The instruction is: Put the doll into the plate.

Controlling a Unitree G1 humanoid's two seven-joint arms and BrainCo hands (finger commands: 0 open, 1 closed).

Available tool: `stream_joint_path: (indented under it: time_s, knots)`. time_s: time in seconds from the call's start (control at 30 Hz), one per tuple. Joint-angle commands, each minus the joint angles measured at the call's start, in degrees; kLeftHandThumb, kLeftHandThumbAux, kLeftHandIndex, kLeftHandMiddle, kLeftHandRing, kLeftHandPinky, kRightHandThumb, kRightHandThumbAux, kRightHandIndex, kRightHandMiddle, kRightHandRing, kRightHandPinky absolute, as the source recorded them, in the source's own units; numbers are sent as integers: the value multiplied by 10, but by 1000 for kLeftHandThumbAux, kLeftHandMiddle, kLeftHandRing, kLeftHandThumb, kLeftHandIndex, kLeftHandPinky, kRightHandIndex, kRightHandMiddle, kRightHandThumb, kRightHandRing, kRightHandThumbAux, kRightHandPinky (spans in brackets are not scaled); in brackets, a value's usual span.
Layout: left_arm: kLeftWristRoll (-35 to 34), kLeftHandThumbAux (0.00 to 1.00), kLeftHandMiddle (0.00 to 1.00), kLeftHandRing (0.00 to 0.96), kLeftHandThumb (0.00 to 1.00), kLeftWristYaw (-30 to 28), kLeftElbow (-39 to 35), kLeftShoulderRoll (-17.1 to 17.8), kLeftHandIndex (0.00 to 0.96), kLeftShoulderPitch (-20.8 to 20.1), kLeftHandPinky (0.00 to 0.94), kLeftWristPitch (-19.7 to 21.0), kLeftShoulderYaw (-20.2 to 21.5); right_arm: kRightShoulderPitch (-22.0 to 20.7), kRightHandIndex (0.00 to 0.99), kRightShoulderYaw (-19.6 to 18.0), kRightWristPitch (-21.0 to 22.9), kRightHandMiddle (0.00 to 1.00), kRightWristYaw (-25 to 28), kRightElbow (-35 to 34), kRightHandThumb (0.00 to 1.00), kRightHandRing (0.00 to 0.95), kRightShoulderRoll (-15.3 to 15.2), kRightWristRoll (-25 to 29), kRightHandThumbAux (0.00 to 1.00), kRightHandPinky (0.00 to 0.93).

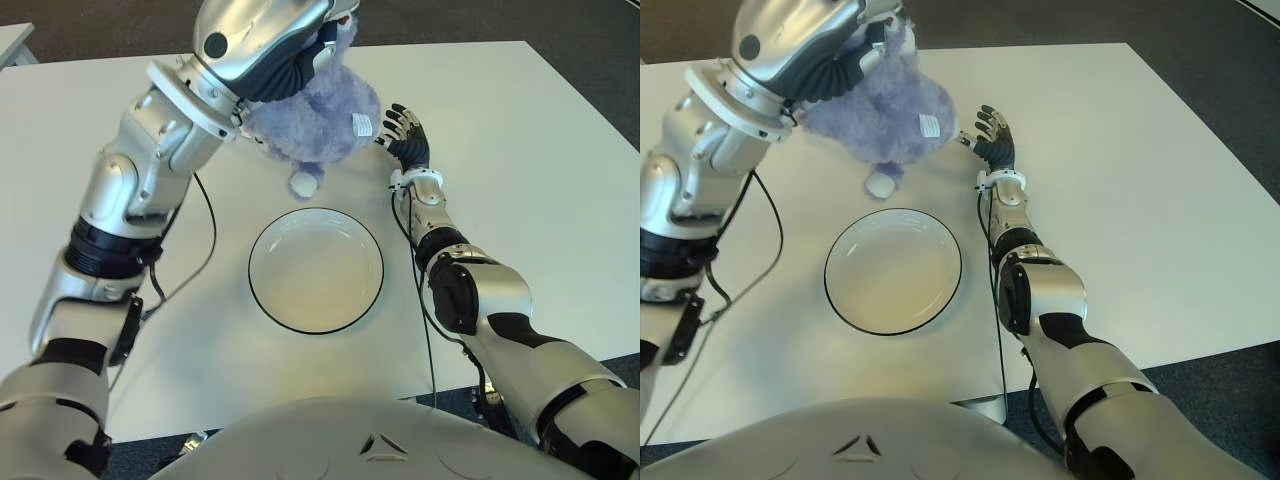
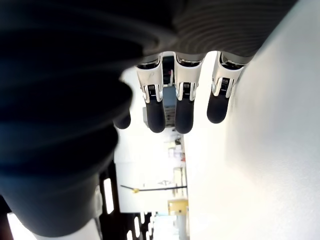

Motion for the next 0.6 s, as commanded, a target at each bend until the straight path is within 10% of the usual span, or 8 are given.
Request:
stream_joint_path:
  time_s: [0.03, 0.6]
  knots:
    - [-33, 708, 688, 712, 710, 12, -4, 31, 428, 17, 757, -39, 39, 7, 134, 0, 18, 149, 0, 12, 0, 131, -2, -1, 883, 136]
    - [-34, 708, 688, 712, 710, 6, 4, 25, 428, 16, 758, -59, 50, 7, 134, 0, 19, 149, 1, 12, 0, 131, -2, 0, 883, 136]
